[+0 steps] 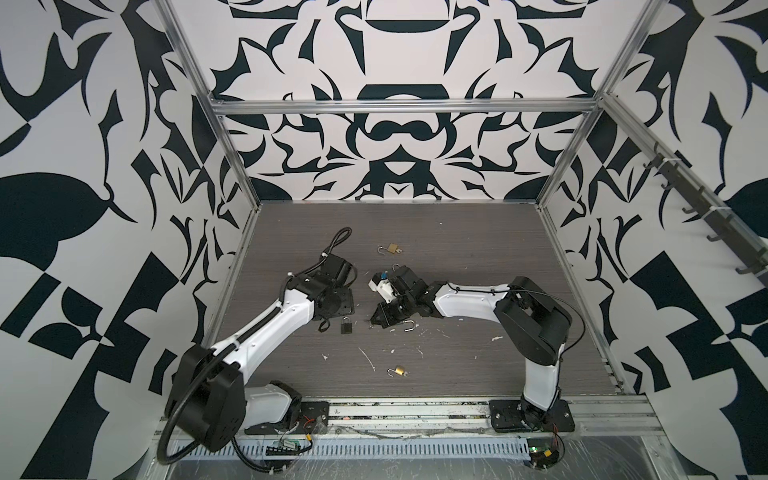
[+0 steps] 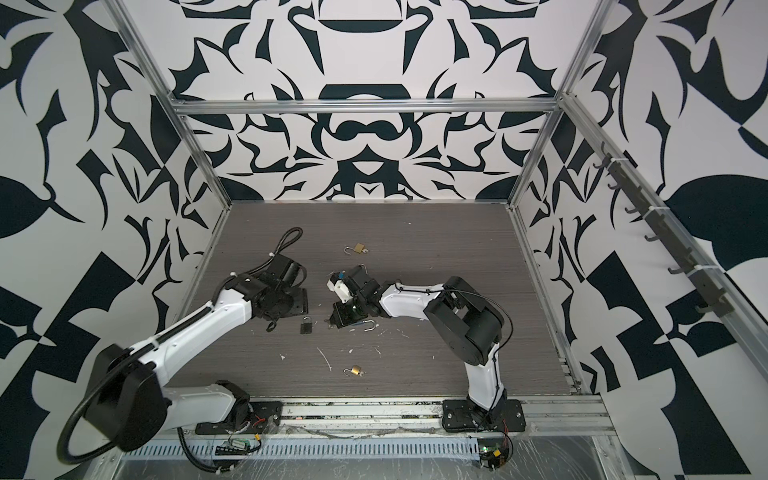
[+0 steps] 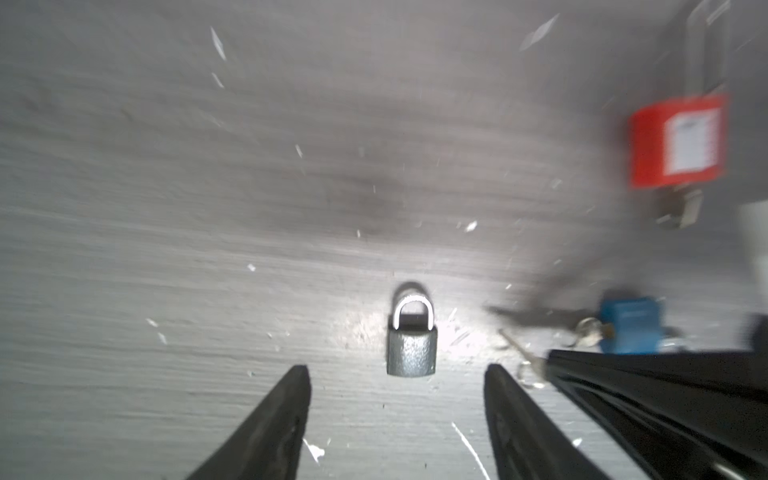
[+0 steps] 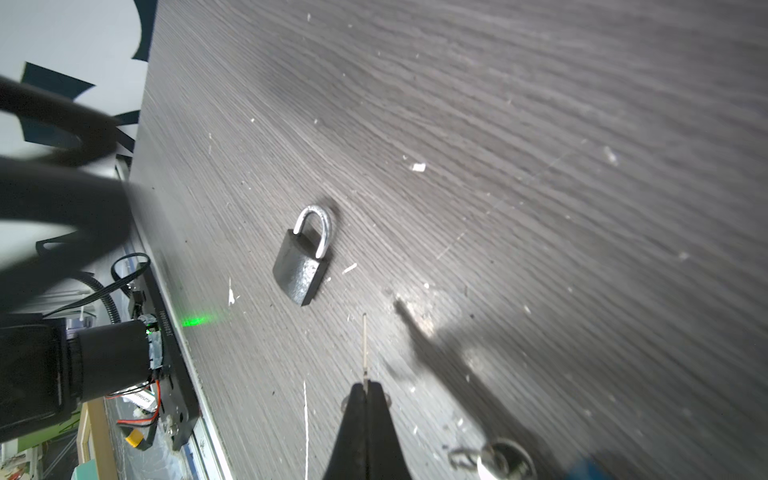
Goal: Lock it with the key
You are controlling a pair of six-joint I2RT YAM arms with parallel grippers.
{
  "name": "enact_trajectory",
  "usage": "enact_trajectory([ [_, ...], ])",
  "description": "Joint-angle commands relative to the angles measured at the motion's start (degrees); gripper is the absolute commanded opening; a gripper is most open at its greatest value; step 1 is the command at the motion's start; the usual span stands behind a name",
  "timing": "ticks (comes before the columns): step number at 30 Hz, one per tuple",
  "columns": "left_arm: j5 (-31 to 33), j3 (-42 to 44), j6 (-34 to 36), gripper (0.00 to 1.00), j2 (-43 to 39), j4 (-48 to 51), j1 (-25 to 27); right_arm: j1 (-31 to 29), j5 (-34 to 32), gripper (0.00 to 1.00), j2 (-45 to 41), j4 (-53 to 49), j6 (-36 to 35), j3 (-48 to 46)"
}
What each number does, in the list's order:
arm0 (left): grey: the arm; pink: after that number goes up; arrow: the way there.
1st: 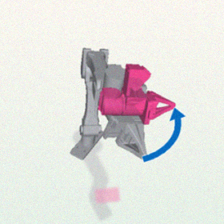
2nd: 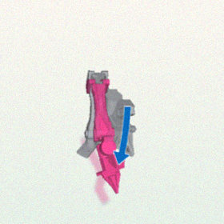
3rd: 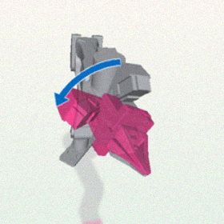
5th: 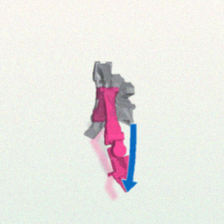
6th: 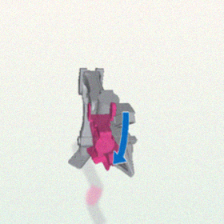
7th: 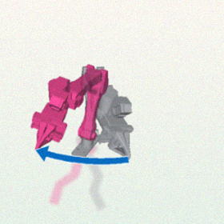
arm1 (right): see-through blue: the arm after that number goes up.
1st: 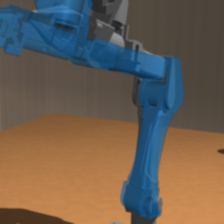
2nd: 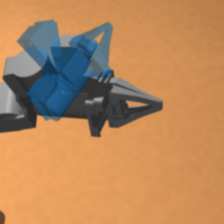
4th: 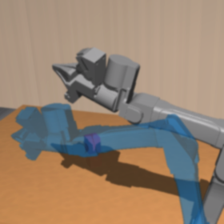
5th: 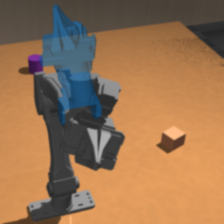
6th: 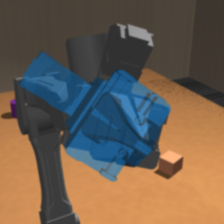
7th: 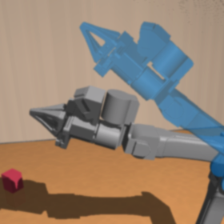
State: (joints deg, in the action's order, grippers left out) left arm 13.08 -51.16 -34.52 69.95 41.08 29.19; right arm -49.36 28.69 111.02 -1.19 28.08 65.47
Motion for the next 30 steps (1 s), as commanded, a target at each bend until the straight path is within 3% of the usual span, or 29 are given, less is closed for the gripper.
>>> enact_trajectory([
  [1, 4.75, 2.95, 0.33, 0.76, -7.54, -2.26, -0.35, -0.62, 1.02, 0.00, 1.14, -3.12, -0.79, 4.18],
  [7, 4.53, 11.96, -2.33, 0.79, -20.68, -10.86, -0.48, -0.86, 1.02, 0.00, 3.63, -6.01, -0.92, 7.57],
  [11, 3.97, 14.40, -2.40, 0.80, -24.61, -12.43, -0.46, -0.99, 1.43, 0.00, 5.12, -7.38, -1.08, 9.43],
  [16, 3.81, 13.93, -2.03, 0.80, -24.19, -11.22, -0.51, -1.01, 2.86, 0.00, 7.53, -9.19, -1.26, 12.06],
  [30, 2.74, 12.84, -1.86, 0.81, -21.61, -10.85, -0.48, -1.60, 7.15, 0.18, 10.00, -10.52, -2.89, 15.38],
])
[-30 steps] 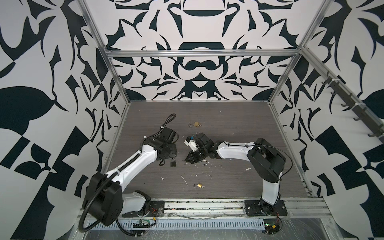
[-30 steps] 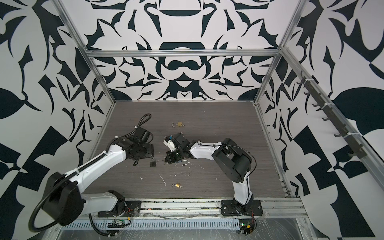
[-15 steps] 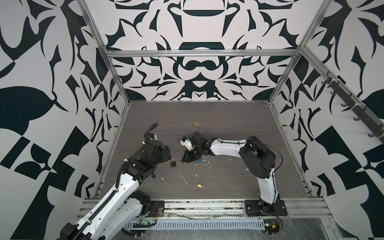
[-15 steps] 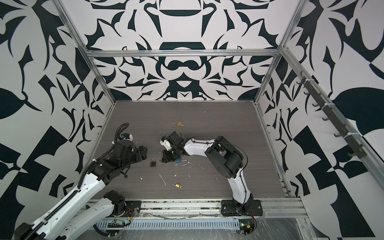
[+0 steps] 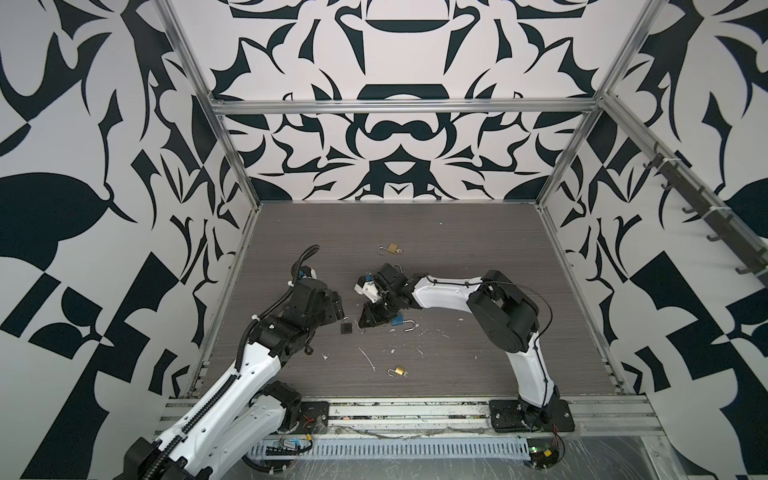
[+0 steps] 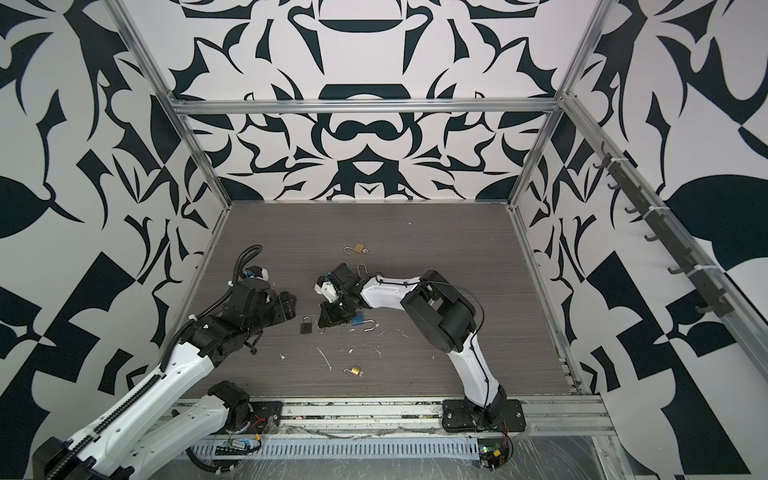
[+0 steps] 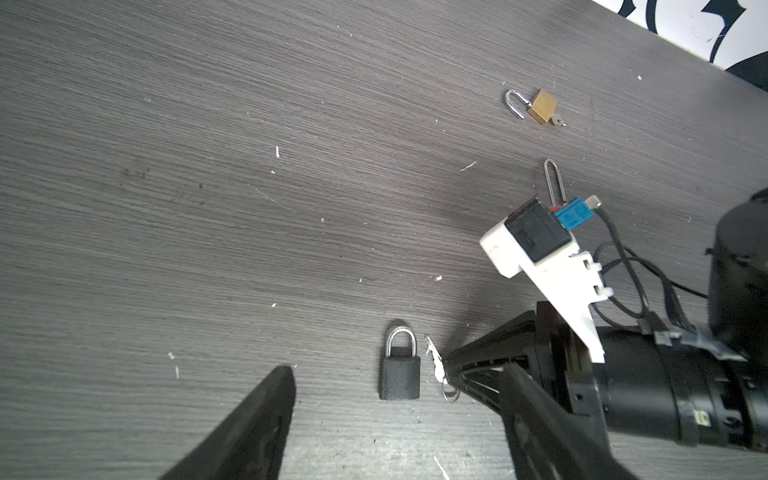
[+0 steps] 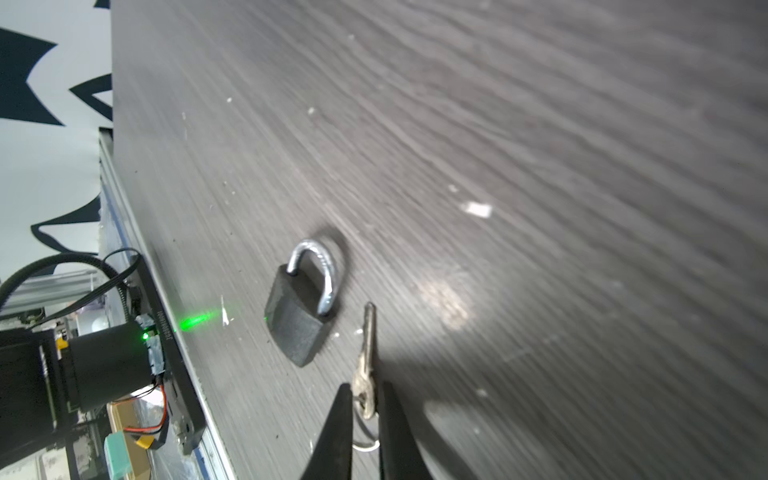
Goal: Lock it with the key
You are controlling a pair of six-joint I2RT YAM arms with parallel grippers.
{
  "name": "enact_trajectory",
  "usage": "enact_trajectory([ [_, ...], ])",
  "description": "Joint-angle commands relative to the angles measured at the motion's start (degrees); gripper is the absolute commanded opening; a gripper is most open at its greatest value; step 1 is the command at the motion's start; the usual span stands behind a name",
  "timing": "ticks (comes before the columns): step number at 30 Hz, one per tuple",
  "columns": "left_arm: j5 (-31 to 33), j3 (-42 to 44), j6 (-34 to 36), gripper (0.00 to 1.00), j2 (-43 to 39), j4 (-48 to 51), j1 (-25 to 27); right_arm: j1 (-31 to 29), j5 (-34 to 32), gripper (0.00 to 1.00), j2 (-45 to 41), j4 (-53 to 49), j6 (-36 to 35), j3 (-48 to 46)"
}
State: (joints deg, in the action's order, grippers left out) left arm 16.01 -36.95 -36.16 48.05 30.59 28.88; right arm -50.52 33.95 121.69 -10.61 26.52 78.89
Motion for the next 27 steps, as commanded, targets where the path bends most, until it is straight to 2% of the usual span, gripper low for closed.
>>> enact_trajectory([
  [1, -0.10, -1.54, -0.46, 0.81, 0.45, -0.18, -0.18, -0.45, 2.11, 0.20, -0.76, -1.03, -1.47, 1.97],
  [7, 0.69, -3.47, -2.77, 0.80, 2.45, 2.49, -0.28, -0.38, 2.71, 0.28, -3.37, 1.97, -1.45, -0.03],
  [12, 1.04, -5.12, -2.71, 0.81, 4.36, 3.07, -0.43, 0.88, -0.14, 0.35, -8.63, 3.72, -0.94, -3.12],
  [14, 0.76, -5.74, -2.05, 0.84, 5.00, 2.98, -0.52, 2.00, -2.34, 0.37, -11.96, 3.47, -1.05, -4.62],
  [15, 0.19, -6.02, -1.41, 0.89, 5.27, 2.69, -0.59, 2.44, -3.52, 0.38, -13.42, 2.88, -1.49, -5.17],
  [18, -3.50, -6.29, 2.21, 0.91, 6.06, -0.10, -0.60, 3.66, -9.26, 0.39, -18.48, 0.99, -4.03, -7.63],
  [21, -8.59, -6.79, 6.98, 0.87, 7.24, -3.82, -0.51, 5.28, -14.42, 0.41, -23.73, 0.14, -4.37, -11.33],
  [23, -12.08, -8.00, 10.71, 0.86, 9.02, -5.30, -0.10, 7.15, -16.51, 0.41, -27.72, 1.07, -2.41, -14.69],
  [27, -13.58, -12.60, 20.89, 0.86, 15.14, -4.57, 4.18, 12.36, -17.76, 0.42, -35.11, 2.95, 2.25, -21.96],
])
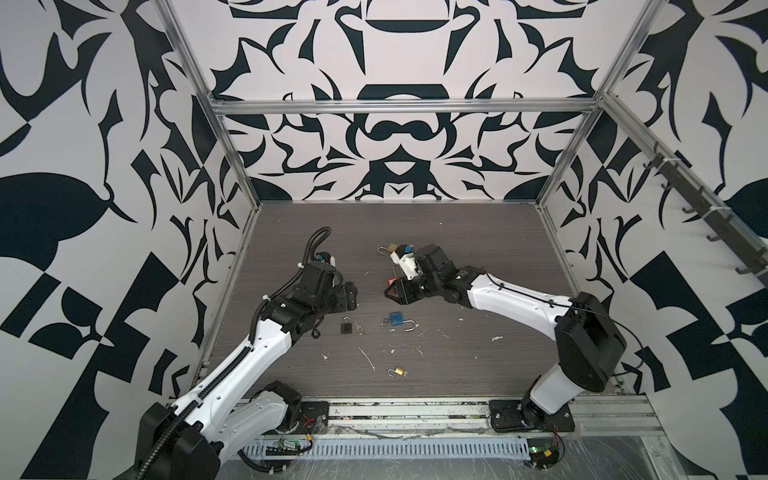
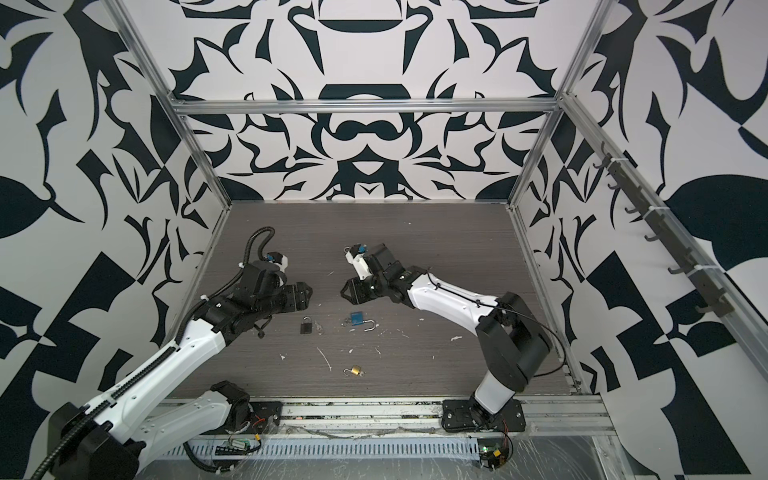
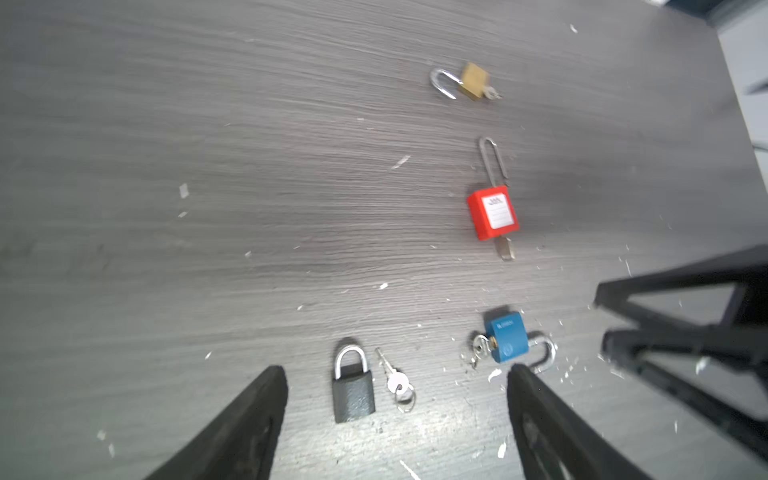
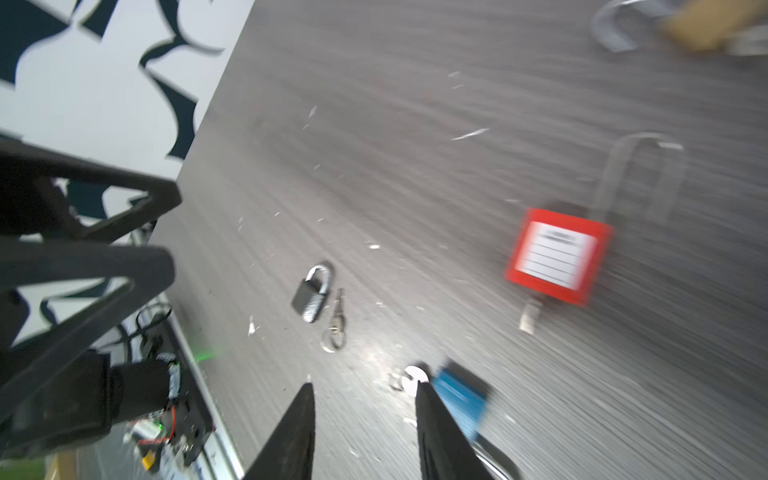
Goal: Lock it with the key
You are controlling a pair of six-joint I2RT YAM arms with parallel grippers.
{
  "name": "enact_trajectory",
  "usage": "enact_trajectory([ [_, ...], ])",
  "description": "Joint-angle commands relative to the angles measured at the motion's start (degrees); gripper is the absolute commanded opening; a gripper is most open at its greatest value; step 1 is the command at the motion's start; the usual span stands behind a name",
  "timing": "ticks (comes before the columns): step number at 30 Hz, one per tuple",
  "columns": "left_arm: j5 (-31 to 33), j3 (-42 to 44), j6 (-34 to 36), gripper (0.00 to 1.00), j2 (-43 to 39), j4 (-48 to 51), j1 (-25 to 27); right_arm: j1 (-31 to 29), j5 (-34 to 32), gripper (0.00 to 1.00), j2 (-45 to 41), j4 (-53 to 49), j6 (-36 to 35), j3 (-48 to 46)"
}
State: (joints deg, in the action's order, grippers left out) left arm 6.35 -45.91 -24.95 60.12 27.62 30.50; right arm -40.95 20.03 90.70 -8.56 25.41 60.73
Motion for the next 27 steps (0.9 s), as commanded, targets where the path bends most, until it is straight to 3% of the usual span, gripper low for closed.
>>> enact_trajectory([
  [1, -3.40, -5.33, 12.68, 0.86, 4.89, -0.50, 4.29, 3.96, -4.09, 0.43, -6.02, 1.11, 4.34, -5.64],
  [5, -0.50, -9.57, 25.77, 0.86, 11.24, 1.80, 11.22, 7.97, -5.82, 0.52, -12.39, 0.99, 7.53, -11.81],
  [11, -1.92, -12.14, 44.25, 0.83, 19.35, 3.63, 18.76, 11.76, -7.27, 0.64, -20.07, 1.91, 11.34, -19.25],
  [17, -6.71, -17.79, 46.36, 0.80, 28.64, 9.86, 19.13, 12.90, -8.95, 0.80, -25.35, 1.64, 12.20, -23.96],
  [22, -11.15, -18.63, 48.15, 0.78, 34.16, 8.98, 18.44, 13.52, -9.98, 0.83, -28.74, 1.74, 12.65, -26.81],
  [27, -15.32, -21.21, 49.91, 0.69, 39.07, 9.90, 16.37, 13.88, -9.91, 0.84, -30.31, 2.61, 12.91, -28.53],
])
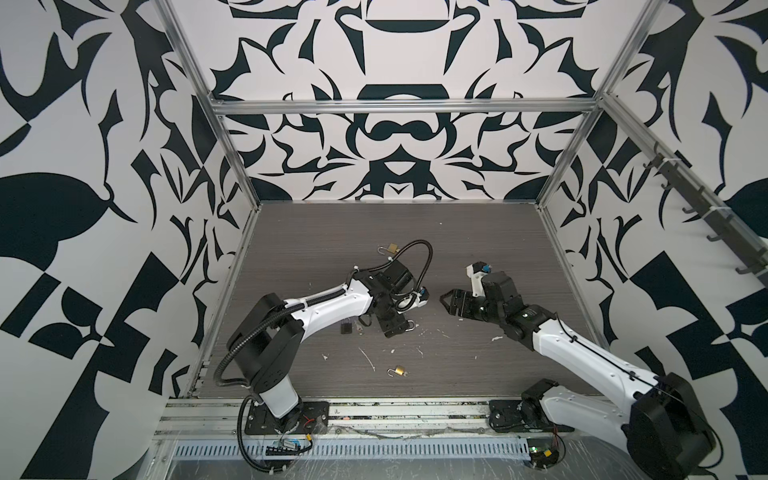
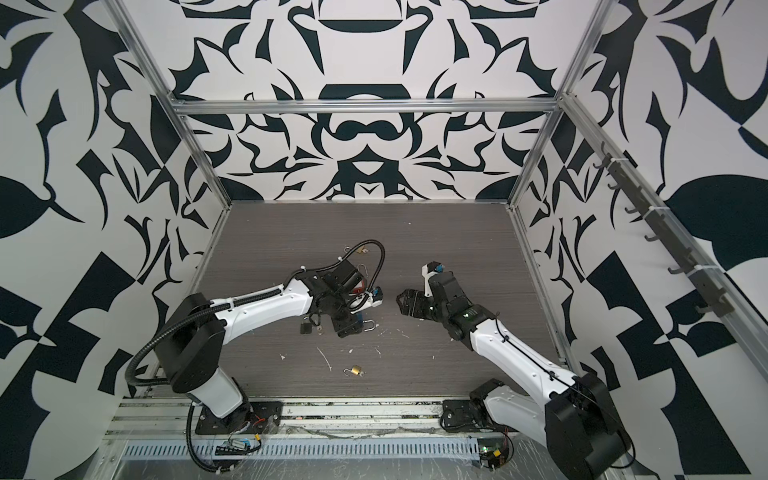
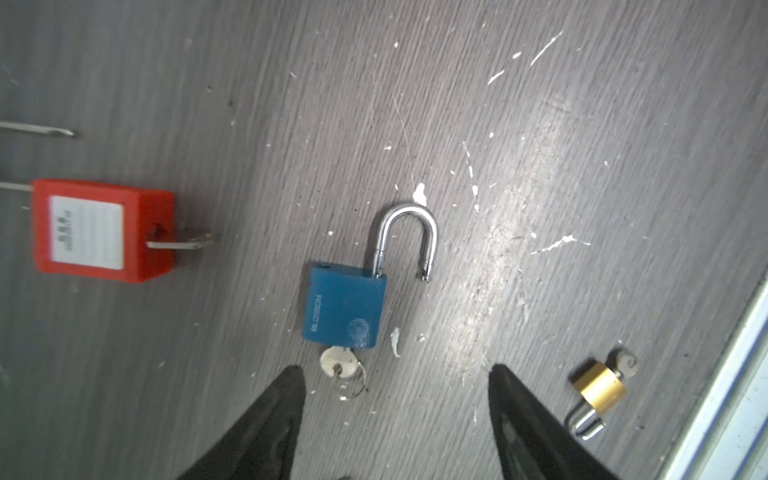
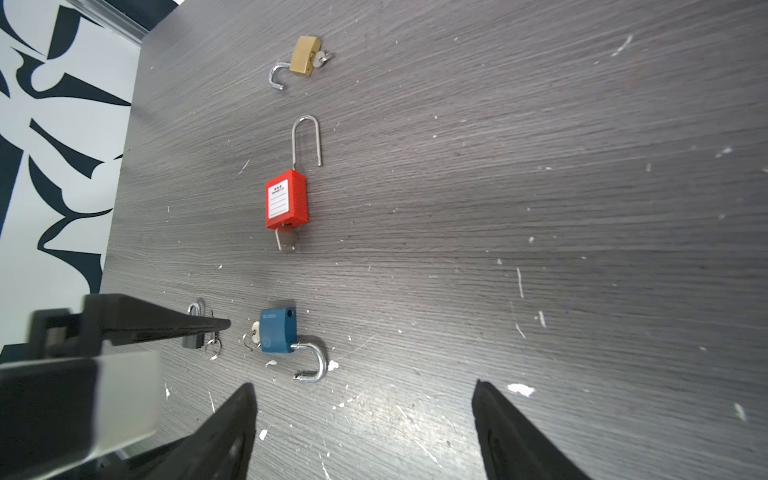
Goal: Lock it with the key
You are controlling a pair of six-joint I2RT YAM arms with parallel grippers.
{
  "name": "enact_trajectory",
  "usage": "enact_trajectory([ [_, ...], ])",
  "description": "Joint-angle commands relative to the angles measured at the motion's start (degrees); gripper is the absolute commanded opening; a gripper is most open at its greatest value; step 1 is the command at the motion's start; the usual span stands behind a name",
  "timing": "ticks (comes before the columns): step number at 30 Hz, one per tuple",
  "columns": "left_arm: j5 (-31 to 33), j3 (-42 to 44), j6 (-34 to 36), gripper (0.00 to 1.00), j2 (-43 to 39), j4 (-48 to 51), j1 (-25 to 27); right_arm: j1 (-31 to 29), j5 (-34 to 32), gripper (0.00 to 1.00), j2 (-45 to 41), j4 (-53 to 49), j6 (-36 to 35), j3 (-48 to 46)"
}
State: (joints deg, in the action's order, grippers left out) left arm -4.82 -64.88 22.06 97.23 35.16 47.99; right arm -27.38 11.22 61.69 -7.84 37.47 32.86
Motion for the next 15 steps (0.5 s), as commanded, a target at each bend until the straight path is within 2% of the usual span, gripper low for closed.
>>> enact_trajectory([
  [1, -4.03, -2.43, 3.27, 0.68, 2.60, 2.16, -1.21, 0.31, -1.02, 0.84, -1.39, 2.25, 0.85, -0.98],
  [4, -3.51, -3.10, 4.19, 0.67, 4.41, 1.26, -1.45, 0.53, -0.42, 0.84, -1.02, 3.17, 1.25, -1.44],
  [15, -1.72, -4.22, 6.06, 0.51, 9.76, 1.48, -1.67, 0.83, 0.44, 0.84, -0.54, 3.67, 1.18, -1.66],
])
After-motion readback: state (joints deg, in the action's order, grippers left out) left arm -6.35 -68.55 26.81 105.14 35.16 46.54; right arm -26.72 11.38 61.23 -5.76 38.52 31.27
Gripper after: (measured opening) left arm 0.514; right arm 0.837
